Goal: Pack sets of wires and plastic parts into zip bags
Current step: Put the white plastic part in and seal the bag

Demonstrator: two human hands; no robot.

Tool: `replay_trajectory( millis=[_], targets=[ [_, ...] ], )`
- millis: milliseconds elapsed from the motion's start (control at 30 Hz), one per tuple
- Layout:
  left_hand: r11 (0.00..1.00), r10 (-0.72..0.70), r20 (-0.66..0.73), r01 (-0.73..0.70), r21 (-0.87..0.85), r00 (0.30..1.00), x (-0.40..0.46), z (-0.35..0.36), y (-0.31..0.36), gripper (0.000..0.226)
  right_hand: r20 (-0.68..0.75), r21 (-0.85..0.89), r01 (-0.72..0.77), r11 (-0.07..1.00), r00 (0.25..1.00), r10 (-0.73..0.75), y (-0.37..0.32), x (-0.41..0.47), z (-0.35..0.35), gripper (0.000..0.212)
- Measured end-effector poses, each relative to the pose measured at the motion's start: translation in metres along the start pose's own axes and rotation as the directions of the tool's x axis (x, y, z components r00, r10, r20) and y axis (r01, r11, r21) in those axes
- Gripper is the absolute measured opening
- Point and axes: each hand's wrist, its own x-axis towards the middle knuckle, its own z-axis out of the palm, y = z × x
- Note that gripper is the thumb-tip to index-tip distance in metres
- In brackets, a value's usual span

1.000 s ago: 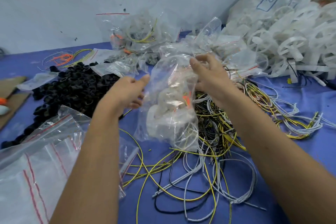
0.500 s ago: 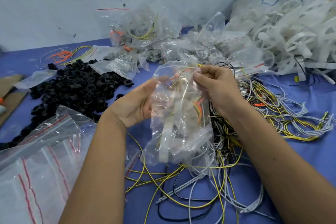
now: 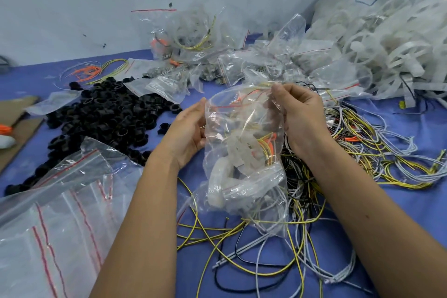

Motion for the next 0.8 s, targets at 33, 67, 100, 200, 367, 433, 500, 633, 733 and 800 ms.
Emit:
replay_trajectory(
  millis=[33, 67, 100, 200, 367, 433, 500, 633, 733, 800],
  targets=[
    [1.0, 0.012, -0.003, -0.012, -0.013, 1.0, 0.0, -0.002, 0.001, 0.053, -0.021, 0.005, 0.007, 1.0, 1.0, -0.007, 0.0, 0.0, 0.0, 0.021],
    [1.0, 0.031, 0.007, -0.031, -0.003, 0.999, -0.001, -0.006, 0.002, 0.044, -0.043, 0.012, 0.019, 1.0, 0.999, -0.018, -0.001, 0.0, -0.001, 0.018],
    [0.999, 0.05, 0.025, -0.05, 0.016, 0.998, -0.001, -0.01, 0.003, 0.029, -0.064, 0.015, 0.032, 0.999, 0.997, -0.031, -0.001, 0.0, -0.002, 0.016],
    [0.995, 0.098, 0.039, -0.099, 0.033, 0.994, -0.001, -0.023, 0.007, 0.017, -0.087, -0.02, 0.064, 0.998, 0.994, -0.065, 0.0, 0.002, -0.006, 0.011],
    [0.946, 0.322, -0.088, -0.324, -0.003, 0.943, 0.004, -0.023, 0.014, 0.039, -0.076, -0.027, 0.092, 0.995, 0.993, -0.093, 0.002, 0.004, -0.007, 0.02],
    [0.912, 0.411, -0.103, -0.41, 0.028, 0.906, 0.005, -0.024, 0.019, 0.042, -0.056, -0.027, 0.087, 0.996, 0.995, -0.088, 0.002, 0.005, -0.007, 0.019],
    [0.878, 0.476, -0.105, -0.466, 0.107, 0.873, 0.004, -0.025, 0.023, 0.038, -0.05, -0.031, 0.079, 0.996, 0.995, -0.081, 0.003, 0.006, -0.008, 0.016],
    [0.803, 0.564, -0.177, -0.486, 0.345, 0.806, 0.001, -0.023, 0.033, 0.024, -0.075, -0.069, 0.106, 0.992, 0.991, -0.111, 0.007, 0.008, -0.006, 0.014],
    [0.705, 0.637, -0.175, -0.476, 0.525, 0.75, 0.0, -0.009, 0.054, 0.02, -0.048, -0.109, 0.138, 0.984, 0.988, -0.144, 0.009, 0.007, -0.006, 0.009],
    [0.56, 0.671, -0.031, -0.478, 0.677, 0.741, 0.001, 0.011, 0.068, 0.016, -0.031, -0.14, 0.17, 0.975, 0.984, -0.176, 0.01, 0.007, -0.006, 0.009]
  ],
)
